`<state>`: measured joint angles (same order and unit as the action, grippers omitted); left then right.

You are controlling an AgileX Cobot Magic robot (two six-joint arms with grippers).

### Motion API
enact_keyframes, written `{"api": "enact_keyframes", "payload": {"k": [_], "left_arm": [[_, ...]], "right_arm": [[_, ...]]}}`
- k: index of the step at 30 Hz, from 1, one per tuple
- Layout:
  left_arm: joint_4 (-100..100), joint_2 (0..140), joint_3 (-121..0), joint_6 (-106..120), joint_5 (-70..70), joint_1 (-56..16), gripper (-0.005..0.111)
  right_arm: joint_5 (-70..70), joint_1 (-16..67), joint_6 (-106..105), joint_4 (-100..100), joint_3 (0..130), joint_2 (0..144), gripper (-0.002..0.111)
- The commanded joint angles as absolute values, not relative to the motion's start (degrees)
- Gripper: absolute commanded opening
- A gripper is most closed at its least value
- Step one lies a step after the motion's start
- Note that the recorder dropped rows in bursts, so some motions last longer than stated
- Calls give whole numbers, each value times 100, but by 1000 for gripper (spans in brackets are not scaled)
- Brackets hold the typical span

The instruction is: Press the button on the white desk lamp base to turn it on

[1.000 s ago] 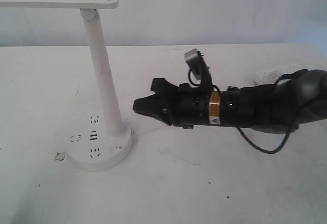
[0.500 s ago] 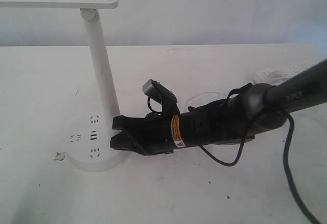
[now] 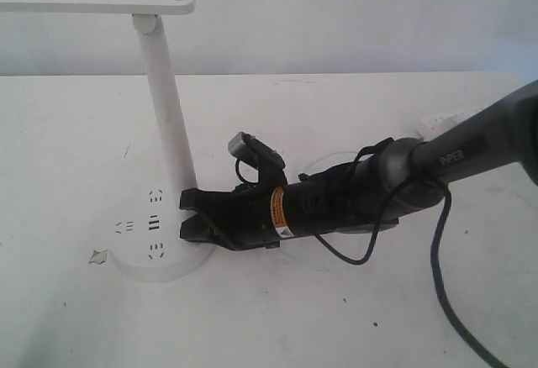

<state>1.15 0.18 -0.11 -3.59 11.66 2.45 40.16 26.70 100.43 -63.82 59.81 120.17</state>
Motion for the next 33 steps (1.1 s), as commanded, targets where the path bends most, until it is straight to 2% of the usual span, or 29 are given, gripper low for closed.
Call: {"api": "enact_keyframes", "payload": {"k": [1,33], "left_arm": [[89,0,0,-359,1154,199,0],[89,0,0,-359,1154,199,0]], "right_arm": [[3946,2688,10060,-6432,6006,12023,0],[3464,2688,10556,-7397,5995,12125,0]]}}
